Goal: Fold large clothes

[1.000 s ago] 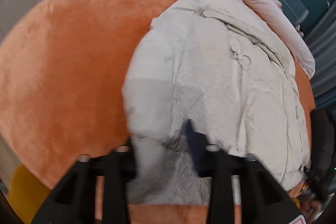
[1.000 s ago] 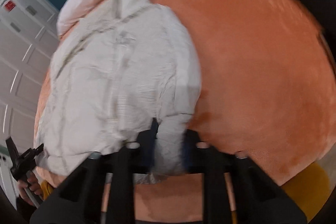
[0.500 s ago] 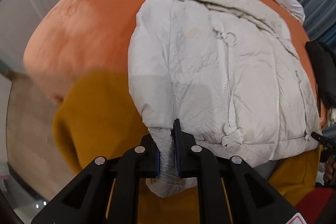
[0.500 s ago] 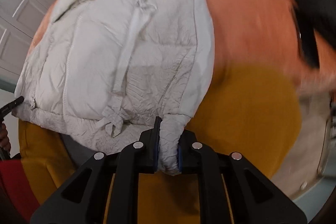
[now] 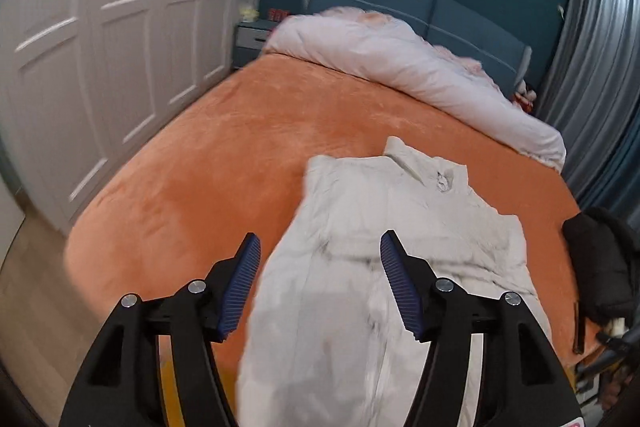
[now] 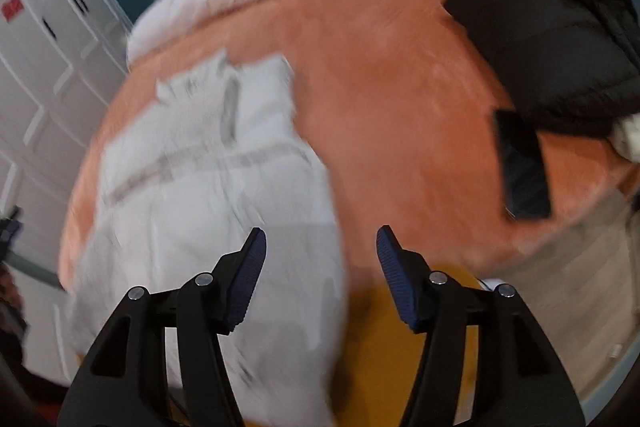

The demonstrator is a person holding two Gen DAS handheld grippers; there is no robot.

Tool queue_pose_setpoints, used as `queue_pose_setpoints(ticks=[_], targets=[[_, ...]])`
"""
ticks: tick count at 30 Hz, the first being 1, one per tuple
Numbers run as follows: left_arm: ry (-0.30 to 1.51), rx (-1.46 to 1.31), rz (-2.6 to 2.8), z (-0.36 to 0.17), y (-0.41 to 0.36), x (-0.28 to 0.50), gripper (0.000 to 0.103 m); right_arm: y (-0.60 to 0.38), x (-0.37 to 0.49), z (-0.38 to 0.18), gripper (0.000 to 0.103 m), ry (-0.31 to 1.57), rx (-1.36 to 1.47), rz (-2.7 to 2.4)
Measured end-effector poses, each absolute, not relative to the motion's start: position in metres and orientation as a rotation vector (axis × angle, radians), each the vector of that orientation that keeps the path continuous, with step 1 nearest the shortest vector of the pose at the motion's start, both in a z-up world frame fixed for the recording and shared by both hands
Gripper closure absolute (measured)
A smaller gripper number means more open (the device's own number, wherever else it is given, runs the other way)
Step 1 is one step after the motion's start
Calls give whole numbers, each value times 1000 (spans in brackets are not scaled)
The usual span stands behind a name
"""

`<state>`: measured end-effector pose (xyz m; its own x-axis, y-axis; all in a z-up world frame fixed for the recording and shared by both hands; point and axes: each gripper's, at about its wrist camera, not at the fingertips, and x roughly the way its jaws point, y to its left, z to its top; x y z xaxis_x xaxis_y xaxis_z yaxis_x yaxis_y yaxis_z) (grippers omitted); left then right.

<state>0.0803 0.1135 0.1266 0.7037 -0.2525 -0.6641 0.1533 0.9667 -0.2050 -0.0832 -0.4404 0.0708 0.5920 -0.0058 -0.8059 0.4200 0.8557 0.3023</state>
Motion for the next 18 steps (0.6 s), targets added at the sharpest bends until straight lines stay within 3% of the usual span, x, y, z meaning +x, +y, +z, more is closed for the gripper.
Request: queue_pose_setpoints(ticks=[10,18], targets=[[816,-101,-253,31,1,240,42,-360,159,68,47,776,311,6],[923,-155,-175,-71,2,287,39,-282,360,49,47,852,180,105]])
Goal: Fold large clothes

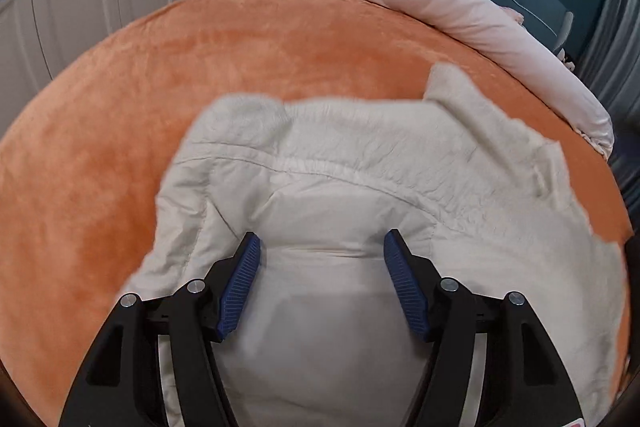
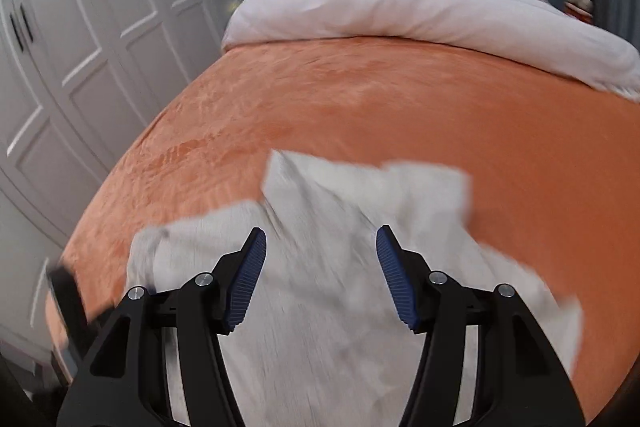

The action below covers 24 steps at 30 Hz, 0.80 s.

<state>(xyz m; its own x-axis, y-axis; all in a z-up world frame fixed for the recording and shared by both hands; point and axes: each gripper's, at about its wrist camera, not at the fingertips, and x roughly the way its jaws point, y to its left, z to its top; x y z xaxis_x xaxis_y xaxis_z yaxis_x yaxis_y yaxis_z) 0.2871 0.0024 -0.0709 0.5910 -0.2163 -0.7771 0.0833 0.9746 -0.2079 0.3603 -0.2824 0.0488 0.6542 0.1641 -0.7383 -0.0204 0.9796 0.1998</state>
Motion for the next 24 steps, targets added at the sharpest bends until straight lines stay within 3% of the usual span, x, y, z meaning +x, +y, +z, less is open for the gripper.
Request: queue_pose_setpoints(ticks=[6,7,8,9,13,17,21,24], targets=[[878,-197,-193,-84,9,283,38,-236,467,4,47,979,125,131],[873,-202,-194,-86,8,283,38,-233,477,-7,52,1012,128,127],[866,-205,-197,-86,9,281,37,-228,486,-20,66,1051,128,124],[863,-208,-198,-86,10,280,37,-226,491,-27,98,1072,122,123],[853,-223,-204,-88,11,280,37,-262,471,-7,98,882,297,103],[852,-209,-197,-89,9,281,37,-294,477,-49,96,958,418,59],[855,-211,-197,-89,10,282,37,-340,436,4,92,693,601,-79],[859,-212,-197,-88,9,283,37,-376,406,26,92,677,646,-94]])
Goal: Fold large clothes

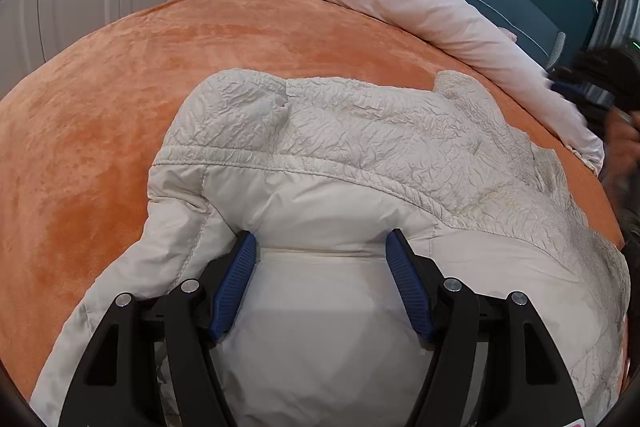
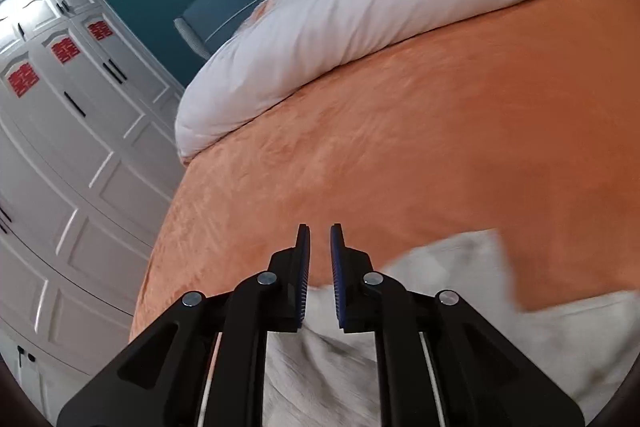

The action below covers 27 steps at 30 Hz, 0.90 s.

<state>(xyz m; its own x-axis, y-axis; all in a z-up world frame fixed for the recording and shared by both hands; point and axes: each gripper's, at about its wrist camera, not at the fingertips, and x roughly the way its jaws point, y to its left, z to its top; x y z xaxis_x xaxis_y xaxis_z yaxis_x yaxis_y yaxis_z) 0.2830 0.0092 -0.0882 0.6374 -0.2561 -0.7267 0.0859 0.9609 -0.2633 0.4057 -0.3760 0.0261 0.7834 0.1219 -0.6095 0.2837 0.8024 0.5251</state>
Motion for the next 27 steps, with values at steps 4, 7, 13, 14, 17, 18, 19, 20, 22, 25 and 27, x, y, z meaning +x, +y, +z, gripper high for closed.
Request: queue_pose_setpoints(ticks=[4,7,13,14,17,18,19,20,22,25,27], targets=[[868,-187,-173,-68,8,282,38,-395,358,28,86,751,435,-131],[774,-183,-197,-22,0,273,38,-404,334,10,88,807,405,-113],[764,-92,-272,12,-64,321,31,-380,364,-33,96,978,373,-36],[811,-54,-255,-3,-76,335,31,-379,372,-42,96,1008,366,-50],[938,6,-225,-49,-91,353,32,-368,394,-63,97,1091,333,-61],[948,40,-211,-64,-95,351,31,-363,399,-63,97,1090,302,-59],[910,58,-196,-72,-97,344,31,-358,401,-62,99,1083,278,-58],[884,57,-185,-74,-97,339,31,-353,403,-63,99,1069,249,-53],[867,53,-173,-79,-98,337,30,-353,402,-71,102,1039,261,-53],[873,59,-167,-82,-97,337,29,-374,387,-69,103,972,417,-67],[869,51,-176,-81,-94,336,29,-385,362,-52,102,909,477,-105]])
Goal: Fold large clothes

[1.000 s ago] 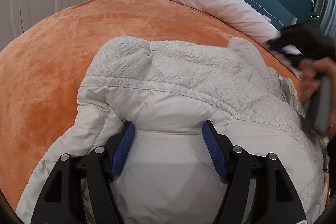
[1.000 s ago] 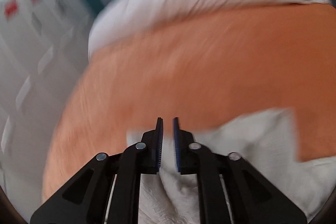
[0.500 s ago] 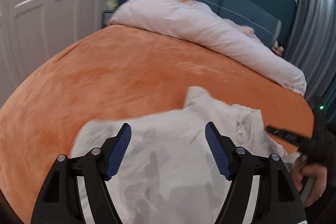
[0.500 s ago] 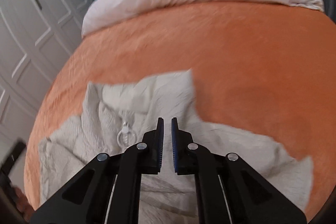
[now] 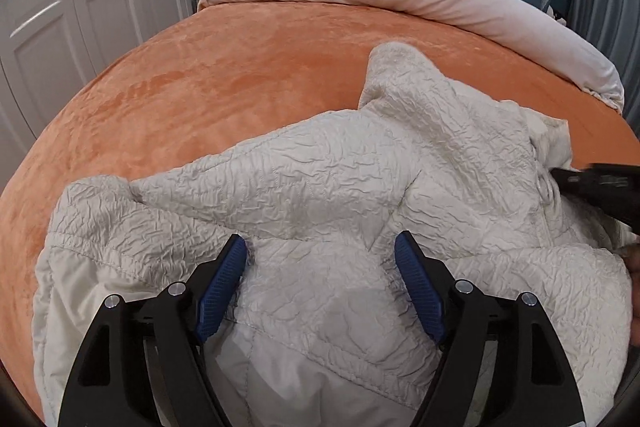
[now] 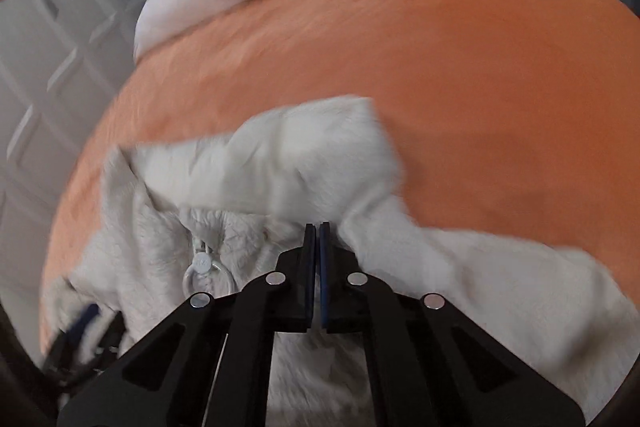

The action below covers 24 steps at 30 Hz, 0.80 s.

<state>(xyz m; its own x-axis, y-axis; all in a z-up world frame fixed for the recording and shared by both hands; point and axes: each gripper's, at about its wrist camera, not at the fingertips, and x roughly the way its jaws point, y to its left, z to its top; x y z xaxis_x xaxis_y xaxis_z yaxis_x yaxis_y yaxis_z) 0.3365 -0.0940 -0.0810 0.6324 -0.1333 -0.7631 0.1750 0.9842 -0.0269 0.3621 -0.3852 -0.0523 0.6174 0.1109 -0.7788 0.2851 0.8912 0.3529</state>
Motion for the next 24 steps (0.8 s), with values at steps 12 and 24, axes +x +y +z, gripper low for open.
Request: queue_pose_setpoints(ticks=[12,24], targets=[[882,-75,-259,-28,-55,255,25,-400,197,-19,44,901,543,-65],[1023,60,-110,-63,-25,192,21,-381,147,-39,97,1023,470,-82]])
